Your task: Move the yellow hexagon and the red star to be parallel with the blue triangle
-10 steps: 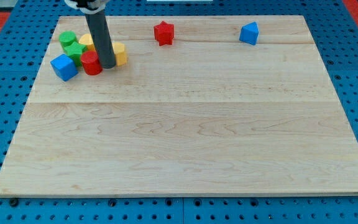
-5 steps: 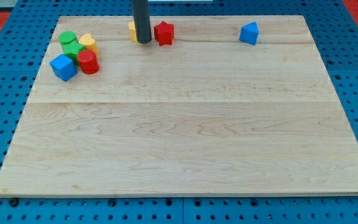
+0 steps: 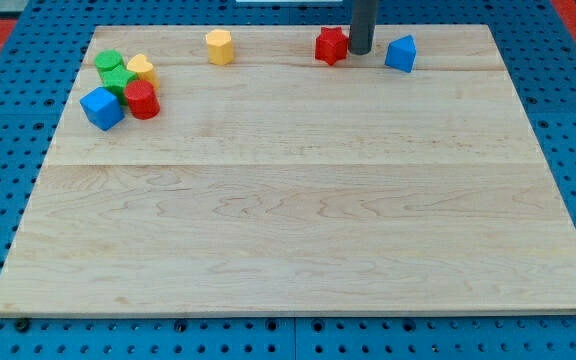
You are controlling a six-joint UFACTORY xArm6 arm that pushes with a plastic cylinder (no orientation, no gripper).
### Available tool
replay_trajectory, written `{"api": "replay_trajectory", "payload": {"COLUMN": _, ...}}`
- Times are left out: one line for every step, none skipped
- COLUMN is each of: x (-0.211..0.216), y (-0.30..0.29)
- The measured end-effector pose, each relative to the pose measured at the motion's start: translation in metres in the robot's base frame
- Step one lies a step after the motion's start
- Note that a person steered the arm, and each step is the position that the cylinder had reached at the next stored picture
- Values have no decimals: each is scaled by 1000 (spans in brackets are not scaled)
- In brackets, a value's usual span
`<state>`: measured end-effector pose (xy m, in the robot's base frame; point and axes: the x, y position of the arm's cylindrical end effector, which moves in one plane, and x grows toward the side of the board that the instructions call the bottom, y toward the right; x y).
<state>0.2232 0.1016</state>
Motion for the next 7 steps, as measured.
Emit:
{"api": "replay_trajectory", "payload": {"x": -6, "y": 17}}
{"api": "replay_trajectory", "payload": {"x": 27, "y": 18}}
{"api": "replay_trajectory", "payload": {"x": 2, "y": -11}}
{"api": "replay_trajectory", "payload": {"x": -32, "y": -24}}
{"api": "replay_trajectory", "payload": {"x": -26, "y": -94}}
{"api": "replay_trajectory", "payload": {"x": -28, "y": -149}}
{"api": "replay_trajectory", "payload": {"x": -30, "y": -170}}
